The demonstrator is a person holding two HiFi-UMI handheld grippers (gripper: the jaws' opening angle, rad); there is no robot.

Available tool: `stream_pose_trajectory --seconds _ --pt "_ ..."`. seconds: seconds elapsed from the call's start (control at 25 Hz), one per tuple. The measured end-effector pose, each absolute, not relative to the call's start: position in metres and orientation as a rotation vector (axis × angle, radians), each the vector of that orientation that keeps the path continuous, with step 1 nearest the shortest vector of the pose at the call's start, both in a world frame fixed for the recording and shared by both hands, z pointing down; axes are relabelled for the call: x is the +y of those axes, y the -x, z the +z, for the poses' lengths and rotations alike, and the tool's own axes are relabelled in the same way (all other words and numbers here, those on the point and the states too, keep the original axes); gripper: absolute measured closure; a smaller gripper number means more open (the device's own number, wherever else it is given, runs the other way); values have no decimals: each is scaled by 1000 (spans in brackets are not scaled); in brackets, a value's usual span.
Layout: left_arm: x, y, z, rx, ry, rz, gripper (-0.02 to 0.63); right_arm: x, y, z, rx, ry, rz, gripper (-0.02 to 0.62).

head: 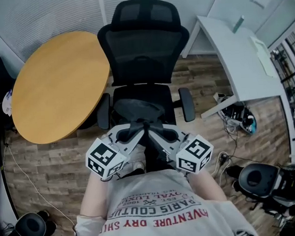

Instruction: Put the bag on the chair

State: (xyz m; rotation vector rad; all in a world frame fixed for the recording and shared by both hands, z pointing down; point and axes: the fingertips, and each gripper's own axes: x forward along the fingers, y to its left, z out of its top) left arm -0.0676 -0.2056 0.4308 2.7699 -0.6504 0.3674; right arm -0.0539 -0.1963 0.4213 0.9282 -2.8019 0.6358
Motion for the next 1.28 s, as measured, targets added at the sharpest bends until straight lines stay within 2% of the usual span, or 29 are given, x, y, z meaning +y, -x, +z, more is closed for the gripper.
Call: stream_pose_trajectory --seconds 0.52,1.28 --pt "-354 49 448 -773 -2614 353 556 -339 37 436 -2779 -744 560 551" --pt "-455 35 536 -779 -2506 508 554 -448 27 523 -2613 -777 769 549"
